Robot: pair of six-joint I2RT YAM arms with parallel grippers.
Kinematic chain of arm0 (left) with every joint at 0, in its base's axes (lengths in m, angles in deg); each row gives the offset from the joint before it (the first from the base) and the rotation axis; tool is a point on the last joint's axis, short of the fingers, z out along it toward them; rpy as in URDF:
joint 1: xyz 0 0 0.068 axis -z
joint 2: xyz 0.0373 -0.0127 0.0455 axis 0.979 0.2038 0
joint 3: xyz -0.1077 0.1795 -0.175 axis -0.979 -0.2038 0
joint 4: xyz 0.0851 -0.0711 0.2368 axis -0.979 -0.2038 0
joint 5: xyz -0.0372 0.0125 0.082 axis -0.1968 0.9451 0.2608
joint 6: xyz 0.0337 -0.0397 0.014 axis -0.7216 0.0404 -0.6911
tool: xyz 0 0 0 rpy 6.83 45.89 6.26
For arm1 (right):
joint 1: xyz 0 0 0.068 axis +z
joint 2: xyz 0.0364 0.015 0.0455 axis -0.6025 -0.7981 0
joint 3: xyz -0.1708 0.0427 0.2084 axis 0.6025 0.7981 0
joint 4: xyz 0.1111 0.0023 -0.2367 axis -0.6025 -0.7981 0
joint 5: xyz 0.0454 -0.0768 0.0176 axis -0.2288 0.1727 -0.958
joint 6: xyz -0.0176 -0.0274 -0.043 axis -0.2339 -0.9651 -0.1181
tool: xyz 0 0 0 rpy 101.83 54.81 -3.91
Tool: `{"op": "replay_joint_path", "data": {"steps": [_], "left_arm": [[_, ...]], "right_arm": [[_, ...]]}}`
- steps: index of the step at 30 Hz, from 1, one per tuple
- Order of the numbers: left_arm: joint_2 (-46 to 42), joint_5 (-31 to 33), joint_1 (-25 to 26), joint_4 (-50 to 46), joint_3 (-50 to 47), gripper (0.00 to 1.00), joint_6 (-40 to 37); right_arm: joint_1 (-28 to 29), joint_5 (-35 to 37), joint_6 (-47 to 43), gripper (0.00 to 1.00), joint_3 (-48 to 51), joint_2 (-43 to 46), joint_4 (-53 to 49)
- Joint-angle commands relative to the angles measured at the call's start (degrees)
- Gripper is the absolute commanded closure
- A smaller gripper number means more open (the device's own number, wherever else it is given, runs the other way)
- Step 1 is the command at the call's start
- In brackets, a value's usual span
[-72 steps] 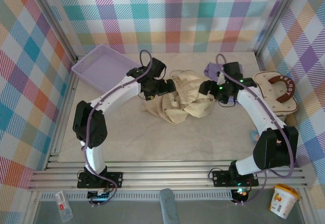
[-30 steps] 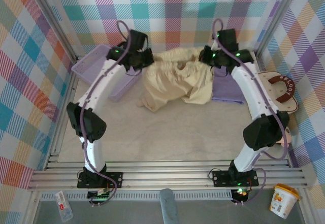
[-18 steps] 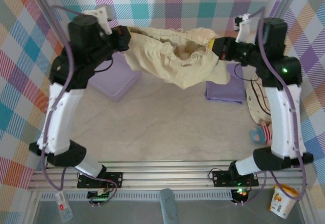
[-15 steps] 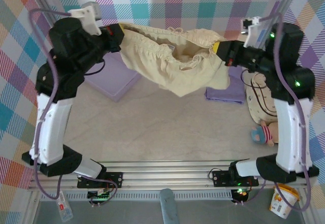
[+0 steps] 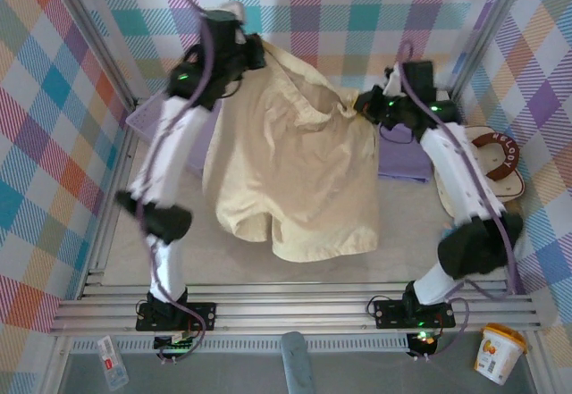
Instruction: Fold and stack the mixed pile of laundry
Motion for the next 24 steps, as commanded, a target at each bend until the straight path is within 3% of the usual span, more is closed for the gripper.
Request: {"op": "replay_joint_path", "data": {"steps": [1, 3, 6, 13, 16, 19, 24], "left_arm": [[18.09, 2.16, -1.81, -12.90, 15.58, 0.00, 4.79], [24.15, -2.87, -3.21, -17.40, 22.00, 0.00, 10.40], [22.01, -6.14, -3.59, -17.87, 15.29, 0.00, 12.53], [-0.23, -13.52, -1.78, -3.95, -26.34, 0.01, 12.69], [-7.82, -15.12, 0.69, 1.31, -42.49, 0.04, 15.42], [-11.37, -14.02, 3.45, 5.36, -54.15, 0.04, 18.31], [-10.40, -10.51, 4.51, 7.62, -63.13, 0.03, 22.39]], "right_arm": [[-4.00, 6.50, 4.48, 0.47, 5.75, -4.20, 5.95], [-5.77, 4.47, 4.63, 0.26, 6.16, -7.04, 5.01], [-6.05, 3.12, 0.62, 0.19, 7.03, -7.34, 3.23], [-4.40, 0.01, -6.18, 0.28, 16.36, -2.75, 0.33], [-1.54, 3.29, -8.78, 0.34, 21.47, -1.74, -0.39], [0.90, 6.46, -11.11, 0.40, 25.05, -2.52, -0.53], [4.53, 11.60, -13.88, 0.44, 27.00, -6.24, -2.00]]}}
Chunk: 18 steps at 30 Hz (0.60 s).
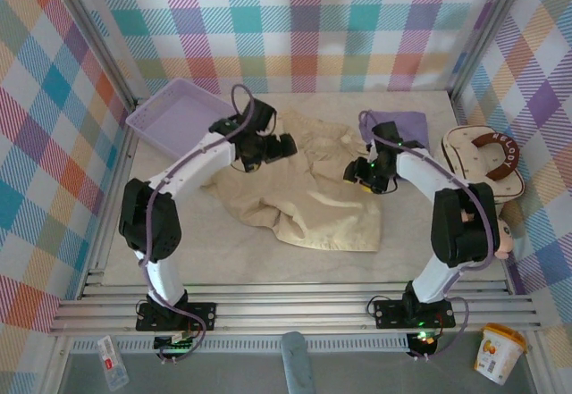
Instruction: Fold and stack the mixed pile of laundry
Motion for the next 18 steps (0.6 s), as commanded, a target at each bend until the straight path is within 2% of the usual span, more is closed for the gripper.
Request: {"op": "replay_joint_path", "data": {"steps": [1, 6, 9, 13, 18], "left_arm": [[4.48, 2.65, -0.78, 2.79, -4.72, 0.03, 3.98], [12.87, 4.17, -0.78, 1.61, -0.55, 0.02, 4.78], [18.79, 5.02, -0.77, -0.68, 4.69, 0.02, 4.98], [26.06, 5.82, -1.21, -5.65, 14.00, 0.03, 3.08], [31.50, 7.05, -2.09, -11.87, 27.43, 0.02, -2.19]], "right_arm": [[2.27, 4.98, -3.82, 0.45, 0.49, -2.34, -2.49], [8.77, 8.35, -4.84, 0.47, 2.06, -3.35, -6.26], [13.07, 7.26, -3.76, 0.48, 4.39, -2.39, -7.96], [19.60, 2.78, -3.97, 0.51, 6.46, -0.72, -9.60], [23.83, -11.94, -6.80, 0.53, 5.65, 1.81, -6.83]]}}
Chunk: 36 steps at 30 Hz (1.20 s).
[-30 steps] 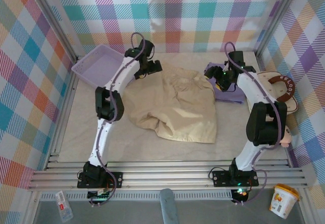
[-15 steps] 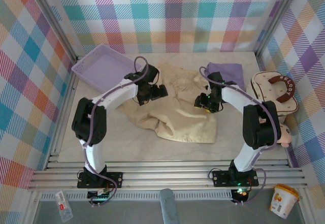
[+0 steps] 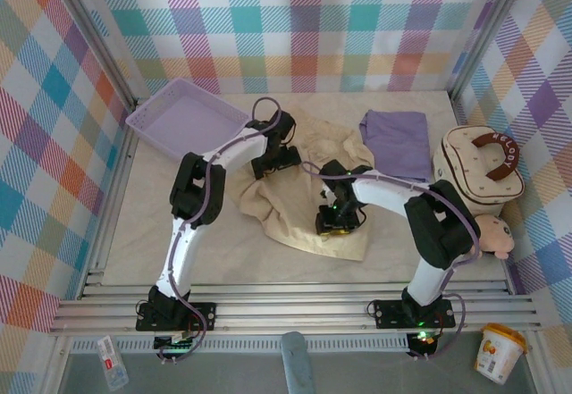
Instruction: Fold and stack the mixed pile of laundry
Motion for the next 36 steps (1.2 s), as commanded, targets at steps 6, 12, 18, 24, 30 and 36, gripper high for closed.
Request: {"op": "replay_joint_path", "data": {"steps": [6, 12, 18, 24, 30, 36], "left_arm": [[2.51, 4.01, -1.64, -13.41, 13.63, 0.00, -9.35], [-12.87, -0.38, -1.37, -11.48, -2.24, 0.00, -9.45], [-24.76, -5.58, -1.24, 1.64, -25.54, 0.01, -0.31], [-21.59, -6.20, -0.32, 8.06, -30.28, 0.04, 4.95], [-17.36, -4.97, -0.25, 7.33, -29.10, 0.06, 6.32], [-16.44, -5.11, -0.23, 5.58, -28.95, 0.07, 5.95]], "right_arm": [[-2.13, -3.21, -4.08, 0.53, -7.95, 6.76, -2.54], [-14.28, 7.16, -6.33, 0.52, -14.30, 3.65, -3.07], [-18.71, 19.70, -11.41, 0.47, -24.52, -9.28, -1.72], [-18.78, 23.29, -11.91, 0.46, -43.10, -23.09, -4.14], [-18.80, 32.97, -10.73, 0.38, -56.38, -35.21, -10.13], [-19.07, 31.65, -11.73, 0.68, -62.11, -39.58, -12.67]]}}
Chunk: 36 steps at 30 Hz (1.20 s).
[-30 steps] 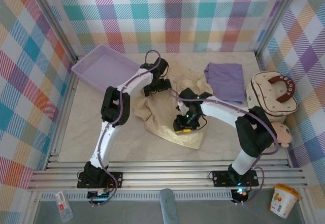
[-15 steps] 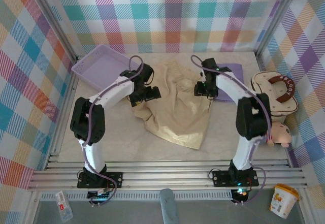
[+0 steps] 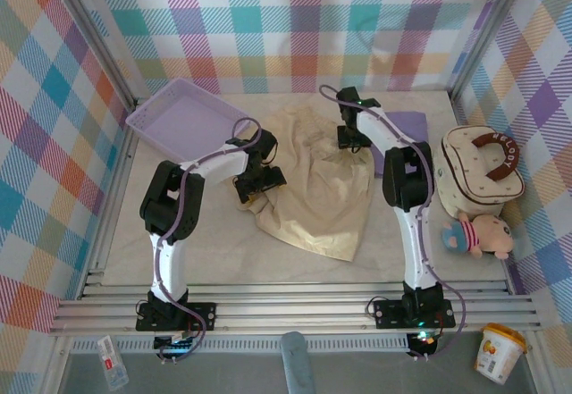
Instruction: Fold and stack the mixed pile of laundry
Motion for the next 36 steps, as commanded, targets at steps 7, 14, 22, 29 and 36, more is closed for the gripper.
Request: {"op": "replay_joint_path", "data": {"steps": [7, 14, 22, 29, 36], "left_arm": [[7.81, 4.74, -0.22, -5.89, 9.80, 0.07, -4.45], [22.92, 6.68, -2.90, -13.35, 34.68, 0.09, -8.57], [38.45, 3.67, -3.55, -24.96, 71.93, 0.00, -12.78], [18.88, 2.81, -4.68, -25.36, 55.25, 0.00, -15.77], [-10.94, 3.47, -1.38, -18.41, 15.21, 0.02, -14.40]], "right_arm": [[-0.01, -8.57, 4.60, 0.99, 8.69, 16.99, -3.41], [-2.04, -10.60, 10.56, 1.00, 30.66, 36.67, -7.35], [-4.82, -32.08, 24.13, 1.00, 58.33, 49.88, 10.60], [-4.81, -38.39, 30.57, 1.00, 61.33, 47.16, 20.95], [-4.85, -40.21, 31.91, 1.00, 64.33, 47.74, 24.24]]}}
